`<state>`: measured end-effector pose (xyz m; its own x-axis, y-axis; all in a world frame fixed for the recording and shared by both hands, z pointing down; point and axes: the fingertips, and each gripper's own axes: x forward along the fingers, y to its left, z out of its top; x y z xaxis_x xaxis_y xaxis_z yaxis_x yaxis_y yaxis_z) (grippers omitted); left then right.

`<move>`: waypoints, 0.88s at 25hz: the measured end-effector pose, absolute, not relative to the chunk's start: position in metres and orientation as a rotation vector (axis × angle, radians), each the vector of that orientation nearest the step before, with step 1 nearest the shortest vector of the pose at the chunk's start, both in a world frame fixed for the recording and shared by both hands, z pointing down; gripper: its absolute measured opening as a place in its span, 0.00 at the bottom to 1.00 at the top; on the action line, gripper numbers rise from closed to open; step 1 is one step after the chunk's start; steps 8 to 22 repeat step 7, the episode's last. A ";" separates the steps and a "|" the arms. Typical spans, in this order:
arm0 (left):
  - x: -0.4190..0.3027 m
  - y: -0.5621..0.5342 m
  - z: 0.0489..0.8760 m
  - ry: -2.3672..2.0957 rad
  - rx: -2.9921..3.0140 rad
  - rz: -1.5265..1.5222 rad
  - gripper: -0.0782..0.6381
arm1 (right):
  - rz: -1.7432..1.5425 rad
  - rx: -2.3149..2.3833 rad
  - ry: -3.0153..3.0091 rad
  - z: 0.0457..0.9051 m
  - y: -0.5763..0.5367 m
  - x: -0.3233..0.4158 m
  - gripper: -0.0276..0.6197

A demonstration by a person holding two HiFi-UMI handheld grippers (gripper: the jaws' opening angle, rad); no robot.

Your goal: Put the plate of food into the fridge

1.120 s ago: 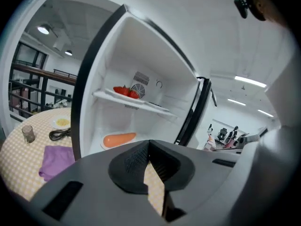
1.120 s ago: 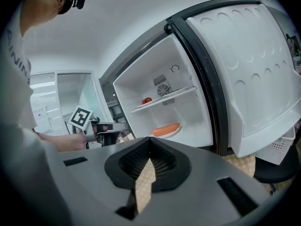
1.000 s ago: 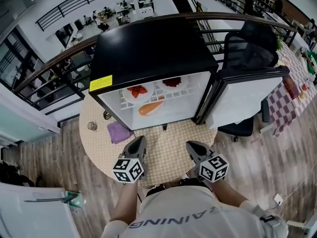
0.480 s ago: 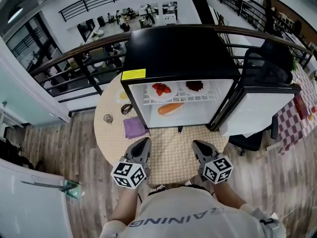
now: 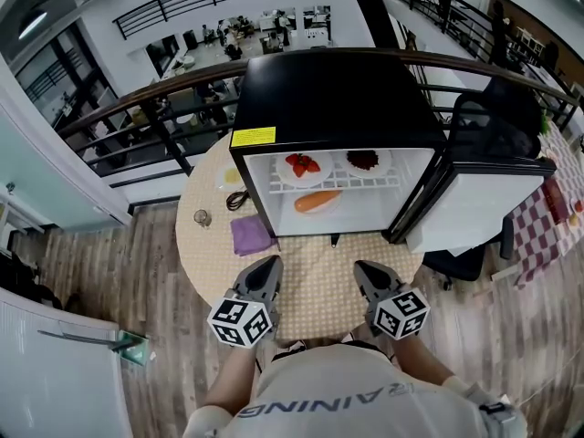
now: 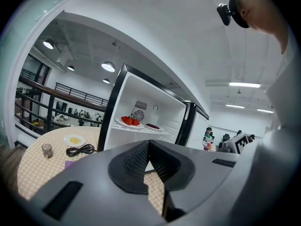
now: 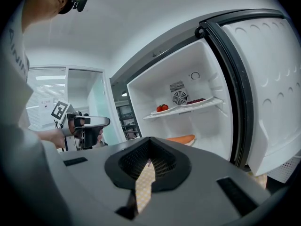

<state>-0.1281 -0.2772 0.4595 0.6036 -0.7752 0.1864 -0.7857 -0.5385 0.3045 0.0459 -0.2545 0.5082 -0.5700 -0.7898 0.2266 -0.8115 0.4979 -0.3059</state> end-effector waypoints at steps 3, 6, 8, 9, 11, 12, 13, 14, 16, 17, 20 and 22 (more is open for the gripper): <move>-0.128 -0.276 0.461 -1.253 2.474 0.045 0.12 | 0.595 1.421 -2.667 0.509 -0.253 0.044 0.08; -0.127 -0.276 0.462 -1.252 2.471 0.044 0.12 | 0.592 1.418 -2.667 0.510 -0.252 0.044 0.08; -0.127 -0.276 0.462 -1.252 2.470 0.044 0.12 | 0.591 1.417 -2.666 0.510 -0.252 0.045 0.08; -0.127 -0.276 0.462 -1.252 2.470 0.044 0.12 | 0.591 1.417 -2.666 0.510 -0.252 0.045 0.08; -0.127 -0.276 0.462 -1.252 2.470 0.044 0.12 | 0.591 1.417 -2.666 0.510 -0.252 0.045 0.08; -0.127 -0.276 0.462 -1.252 2.470 0.044 0.12 | 0.591 1.417 -2.666 0.510 -0.252 0.045 0.08; -0.127 -0.276 0.462 -1.252 2.470 0.044 0.12 | 0.591 1.417 -2.666 0.510 -0.252 0.045 0.08; -0.127 -0.276 0.462 -1.252 2.470 0.044 0.12 | 0.591 1.417 -2.666 0.510 -0.252 0.045 0.08; -0.127 -0.276 0.462 -1.252 2.470 0.044 0.12 | 0.591 1.417 -2.666 0.510 -0.252 0.045 0.08; -0.127 -0.276 0.462 -1.252 2.470 0.044 0.12 | 0.591 1.417 -2.666 0.510 -0.252 0.045 0.08; -0.127 -0.276 0.462 -1.252 2.470 0.044 0.12 | 0.591 1.417 -2.666 0.510 -0.252 0.045 0.08; -0.127 -0.276 0.462 -1.252 2.470 0.044 0.12 | 0.591 1.417 -2.666 0.510 -0.252 0.045 0.08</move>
